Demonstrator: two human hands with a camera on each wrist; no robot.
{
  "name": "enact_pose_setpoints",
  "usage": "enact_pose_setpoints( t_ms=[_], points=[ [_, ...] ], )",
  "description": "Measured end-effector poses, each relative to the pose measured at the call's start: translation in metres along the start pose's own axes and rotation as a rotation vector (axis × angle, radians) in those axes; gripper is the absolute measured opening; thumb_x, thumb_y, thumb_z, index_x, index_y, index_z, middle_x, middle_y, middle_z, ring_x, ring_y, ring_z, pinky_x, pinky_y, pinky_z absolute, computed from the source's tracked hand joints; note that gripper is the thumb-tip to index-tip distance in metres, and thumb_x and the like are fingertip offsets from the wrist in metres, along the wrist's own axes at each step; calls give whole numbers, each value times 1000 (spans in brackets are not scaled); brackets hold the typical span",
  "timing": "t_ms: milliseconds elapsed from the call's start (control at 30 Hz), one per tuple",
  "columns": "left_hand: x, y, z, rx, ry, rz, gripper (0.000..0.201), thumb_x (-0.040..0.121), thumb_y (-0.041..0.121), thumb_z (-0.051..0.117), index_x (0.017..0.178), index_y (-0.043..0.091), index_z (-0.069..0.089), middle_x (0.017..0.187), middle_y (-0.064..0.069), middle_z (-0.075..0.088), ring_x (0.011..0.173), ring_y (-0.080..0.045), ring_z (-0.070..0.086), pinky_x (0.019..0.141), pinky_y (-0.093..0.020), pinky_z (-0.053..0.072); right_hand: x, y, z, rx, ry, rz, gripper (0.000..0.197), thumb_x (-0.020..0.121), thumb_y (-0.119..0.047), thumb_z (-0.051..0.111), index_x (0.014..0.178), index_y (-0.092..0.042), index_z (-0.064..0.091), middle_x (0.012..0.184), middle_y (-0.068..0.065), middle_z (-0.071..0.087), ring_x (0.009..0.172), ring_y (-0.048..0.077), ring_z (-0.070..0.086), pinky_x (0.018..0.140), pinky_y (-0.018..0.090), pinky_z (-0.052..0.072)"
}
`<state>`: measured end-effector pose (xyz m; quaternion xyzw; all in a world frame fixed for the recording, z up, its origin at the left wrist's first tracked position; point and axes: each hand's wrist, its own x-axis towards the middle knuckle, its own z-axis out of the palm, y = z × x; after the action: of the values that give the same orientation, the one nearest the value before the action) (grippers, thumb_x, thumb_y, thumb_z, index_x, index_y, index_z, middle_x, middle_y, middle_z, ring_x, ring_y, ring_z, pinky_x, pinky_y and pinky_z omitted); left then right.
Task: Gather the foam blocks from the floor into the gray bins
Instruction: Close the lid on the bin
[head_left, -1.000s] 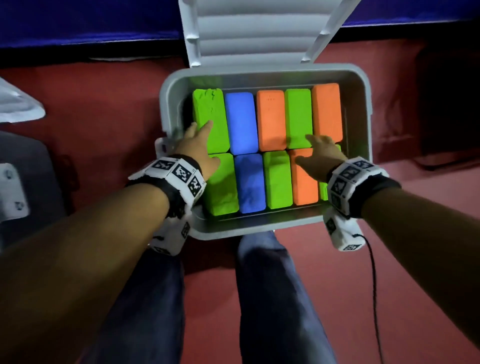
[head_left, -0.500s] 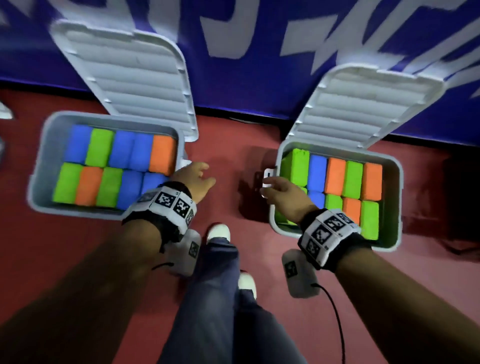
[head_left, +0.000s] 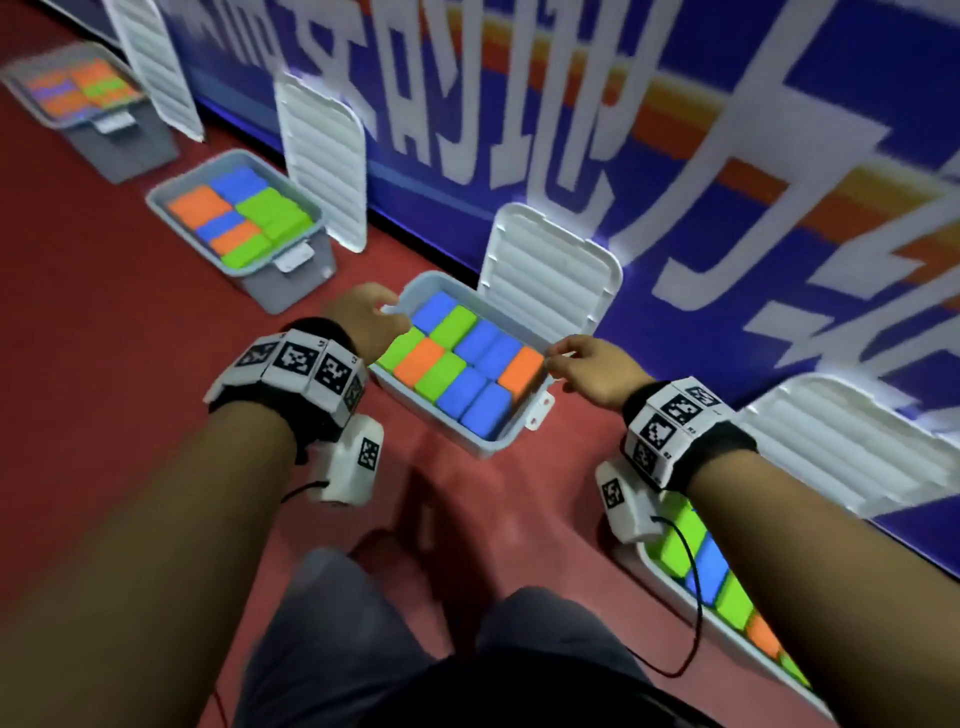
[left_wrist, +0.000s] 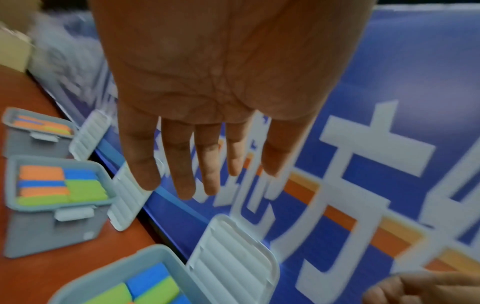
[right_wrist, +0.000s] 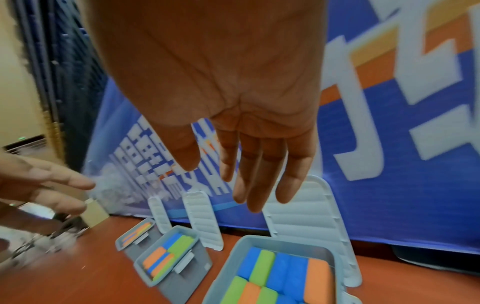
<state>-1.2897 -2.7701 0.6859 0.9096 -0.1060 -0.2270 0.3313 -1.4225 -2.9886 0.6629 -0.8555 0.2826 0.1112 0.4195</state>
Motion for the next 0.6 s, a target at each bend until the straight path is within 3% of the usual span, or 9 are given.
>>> enact_pose_setpoints(
  t_ms=[100, 267, 367, 433, 600],
  points=[
    [-18, -44, -80, -139, 144, -34, 31, 85, 20, 65, 114, 8, 63, 118, -19, 62, 106, -28, 58, 93, -29, 41, 3, -79, 26, -43, -8, -73, 22, 89, -27, 57, 108, -18, 64, 109, 10, 66, 102, 29, 62, 96, 40, 46],
    [-28, -154, -233, -227, 329, -85, 5, 85, 20, 59, 83, 20, 63, 91, -16, 68, 87, -32, 63, 88, -34, 48, 30, -222, 122, -49, -31, -224, 15, 89, -24, 57, 101, -16, 64, 97, 9, 67, 90, 26, 62, 93, 38, 47],
    [-39, -231, -324, -297, 433, -176, 17, 93, 17, 50, 84, 11, 63, 79, -8, 66, 73, -27, 61, 82, -36, 50, 45, -313, 200, -7, -45, -271, 5, 88, -19, 59, 85, -21, 63, 90, 5, 66, 93, 29, 64, 94, 40, 48],
    [-40, -269, -375, -230, 463, -217, 23, 95, 24, 49, 87, 8, 62, 82, -7, 65, 76, -27, 59, 73, -32, 46, 55, -368, 243, 24, -63, -253, 15, 88, -17, 59, 74, -23, 61, 81, 4, 66, 85, 29, 65, 85, 37, 51],
    [21, -294, -464, -65, 469, -205, 47, 92, 37, 53, 55, 14, 35, 55, -5, 37, 62, -26, 38, 58, -31, 26, 84, -468, 300, 42, -75, -224, 16, 85, -21, 59, 69, -22, 59, 70, 3, 67, 74, 28, 67, 84, 43, 54]
  ],
)
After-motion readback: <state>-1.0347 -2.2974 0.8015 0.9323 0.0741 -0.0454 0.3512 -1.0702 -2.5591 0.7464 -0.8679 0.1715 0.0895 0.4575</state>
